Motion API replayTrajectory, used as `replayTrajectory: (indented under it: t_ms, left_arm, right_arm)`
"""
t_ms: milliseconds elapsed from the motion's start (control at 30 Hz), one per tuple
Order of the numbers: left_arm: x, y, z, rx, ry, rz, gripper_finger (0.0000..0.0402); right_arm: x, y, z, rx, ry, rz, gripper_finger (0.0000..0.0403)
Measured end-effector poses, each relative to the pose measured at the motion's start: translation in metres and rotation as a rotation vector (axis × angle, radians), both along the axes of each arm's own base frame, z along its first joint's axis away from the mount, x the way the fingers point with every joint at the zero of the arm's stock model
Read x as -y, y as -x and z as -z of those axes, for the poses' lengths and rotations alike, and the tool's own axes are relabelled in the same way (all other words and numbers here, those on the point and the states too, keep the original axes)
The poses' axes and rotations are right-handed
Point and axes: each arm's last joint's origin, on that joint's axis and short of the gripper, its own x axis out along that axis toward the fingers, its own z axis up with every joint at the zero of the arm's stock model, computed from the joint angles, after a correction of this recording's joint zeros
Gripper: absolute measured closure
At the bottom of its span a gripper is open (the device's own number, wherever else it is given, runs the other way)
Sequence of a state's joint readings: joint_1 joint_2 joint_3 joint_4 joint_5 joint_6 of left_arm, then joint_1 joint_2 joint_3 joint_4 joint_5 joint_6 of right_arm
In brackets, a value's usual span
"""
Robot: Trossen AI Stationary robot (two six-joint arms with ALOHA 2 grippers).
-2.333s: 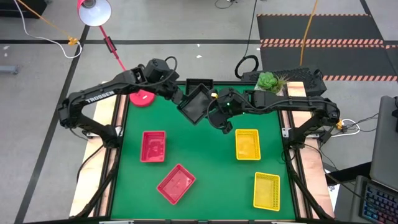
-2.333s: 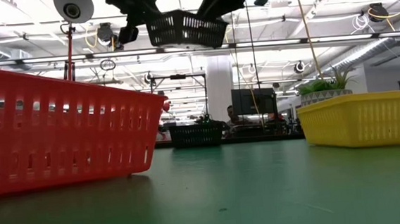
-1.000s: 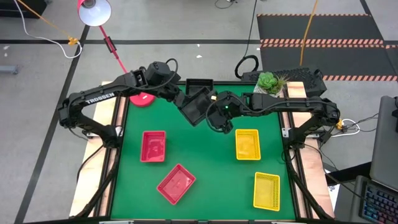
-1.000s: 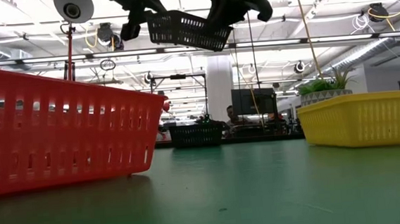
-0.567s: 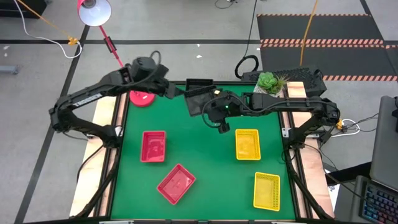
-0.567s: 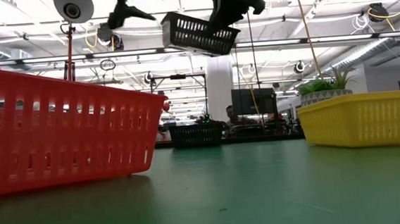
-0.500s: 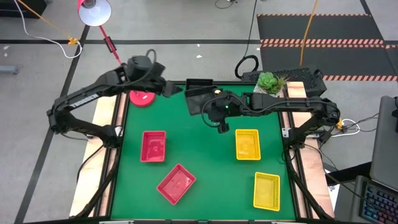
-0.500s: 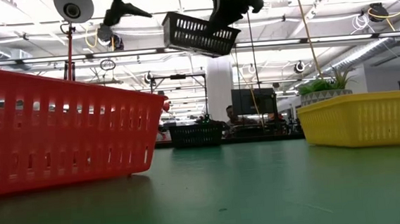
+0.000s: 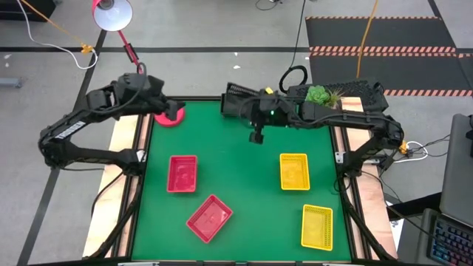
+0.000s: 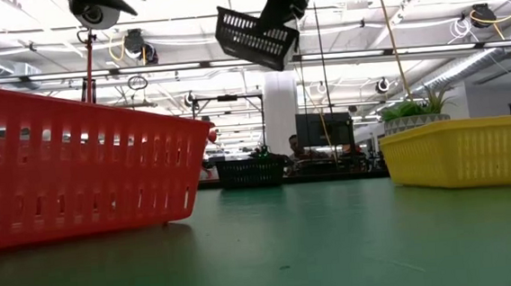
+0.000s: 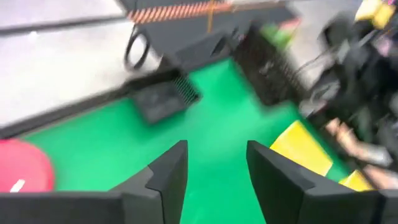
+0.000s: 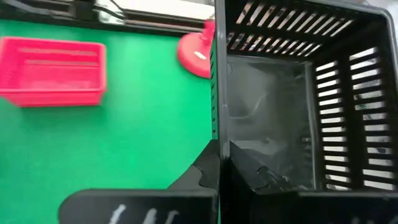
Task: Stack baskets by color
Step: Stack the bottom black bin on the top stacked black bins
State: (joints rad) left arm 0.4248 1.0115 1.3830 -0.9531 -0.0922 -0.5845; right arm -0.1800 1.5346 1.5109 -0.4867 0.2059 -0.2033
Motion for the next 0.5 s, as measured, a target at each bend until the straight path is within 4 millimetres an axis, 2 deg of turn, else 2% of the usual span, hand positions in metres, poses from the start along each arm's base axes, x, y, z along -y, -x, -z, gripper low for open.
replayTrajectory:
  t_ms: [133, 300, 433, 500]
  left_arm:
    - [0.002, 0.005, 0.008, -0.079, 0.058, -0.013, 0.0254]
    - [0.004, 0.002, 0.008, -0.078, 0.054, -0.004, 0.0261]
    - [0.004, -0.003, 0.009, -0.088, 0.047, -0.004, 0.0261]
    - [0.004, -0.004, 0.010, -0.090, 0.051, -0.010, 0.0261]
  right_arm:
    - [0.021, 0.004, -0.016, 0.043, 0.013, 0.001, 0.0402]
    - [0.046, 0.005, -0.037, 0.083, 0.069, 0.019, 0.0402]
    - [0.070, -0.004, -0.038, 0.066, 0.084, -0.010, 0.0403]
    - [0.082, -0.012, -0.031, 0.039, 0.078, -0.028, 0.0403]
